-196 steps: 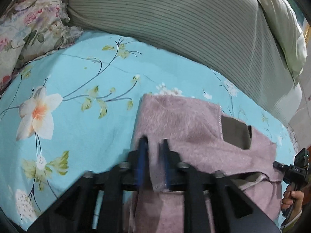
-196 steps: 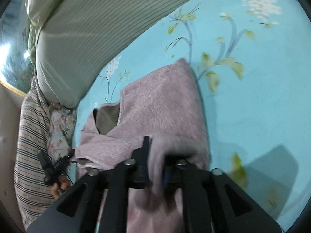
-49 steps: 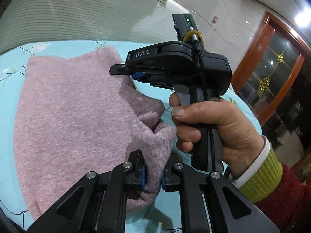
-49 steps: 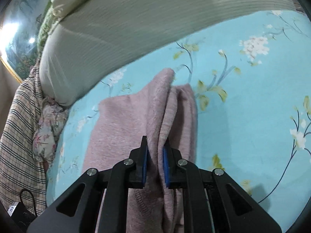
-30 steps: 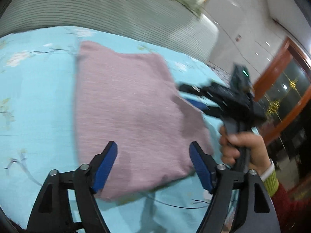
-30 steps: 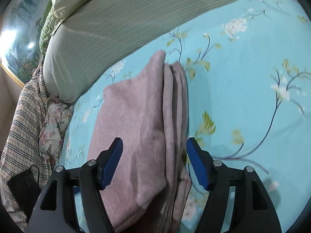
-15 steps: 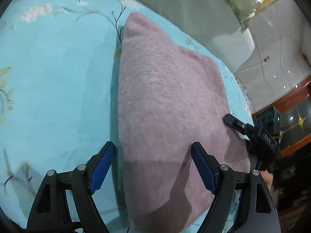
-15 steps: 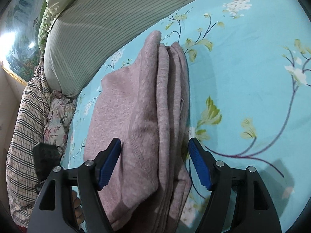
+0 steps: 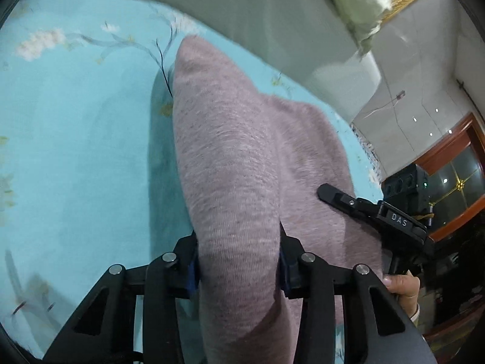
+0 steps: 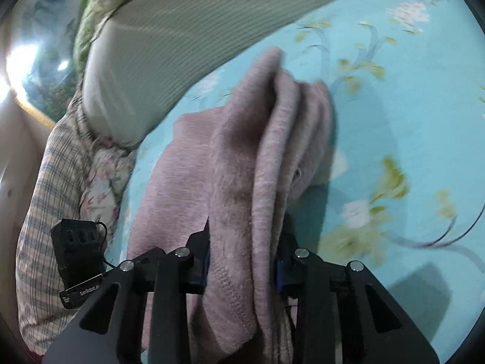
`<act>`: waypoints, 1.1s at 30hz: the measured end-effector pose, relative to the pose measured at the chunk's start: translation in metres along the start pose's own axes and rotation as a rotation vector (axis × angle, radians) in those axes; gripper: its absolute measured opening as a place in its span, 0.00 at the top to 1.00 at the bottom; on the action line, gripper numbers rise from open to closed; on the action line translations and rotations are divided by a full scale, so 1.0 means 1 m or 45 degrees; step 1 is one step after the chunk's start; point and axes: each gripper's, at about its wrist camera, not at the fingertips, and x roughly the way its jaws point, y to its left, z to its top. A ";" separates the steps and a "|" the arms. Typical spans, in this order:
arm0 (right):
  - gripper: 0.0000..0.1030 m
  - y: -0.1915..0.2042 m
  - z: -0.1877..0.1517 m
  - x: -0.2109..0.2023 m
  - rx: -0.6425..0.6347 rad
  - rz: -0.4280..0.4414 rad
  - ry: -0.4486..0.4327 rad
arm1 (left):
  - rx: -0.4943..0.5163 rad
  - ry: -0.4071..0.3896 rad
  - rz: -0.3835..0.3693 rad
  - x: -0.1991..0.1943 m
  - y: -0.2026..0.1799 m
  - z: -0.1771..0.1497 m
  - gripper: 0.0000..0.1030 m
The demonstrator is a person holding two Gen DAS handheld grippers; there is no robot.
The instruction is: Fold small clothes
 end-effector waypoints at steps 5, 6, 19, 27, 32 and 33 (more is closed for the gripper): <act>0.69 0.043 -0.026 0.030 -0.095 0.108 0.070 | -0.003 -0.095 0.060 -0.063 0.007 -0.027 0.62; 0.69 0.055 -0.033 0.041 -0.120 0.135 0.089 | -0.015 -0.118 0.082 -0.080 0.014 -0.035 0.62; 0.67 0.087 -0.061 0.098 -0.176 0.144 0.220 | -0.188 -0.189 0.201 -0.140 0.076 -0.087 0.56; 0.50 0.076 -0.063 0.075 -0.184 0.005 0.189 | -0.265 -0.136 0.246 -0.136 0.093 -0.102 0.29; 0.49 0.101 -0.047 0.046 -0.304 -0.094 0.037 | -0.247 -0.202 0.299 -0.161 0.091 -0.105 0.31; 0.49 0.106 -0.043 0.045 -0.320 -0.071 0.028 | -0.232 -0.217 0.311 -0.165 0.087 -0.103 0.31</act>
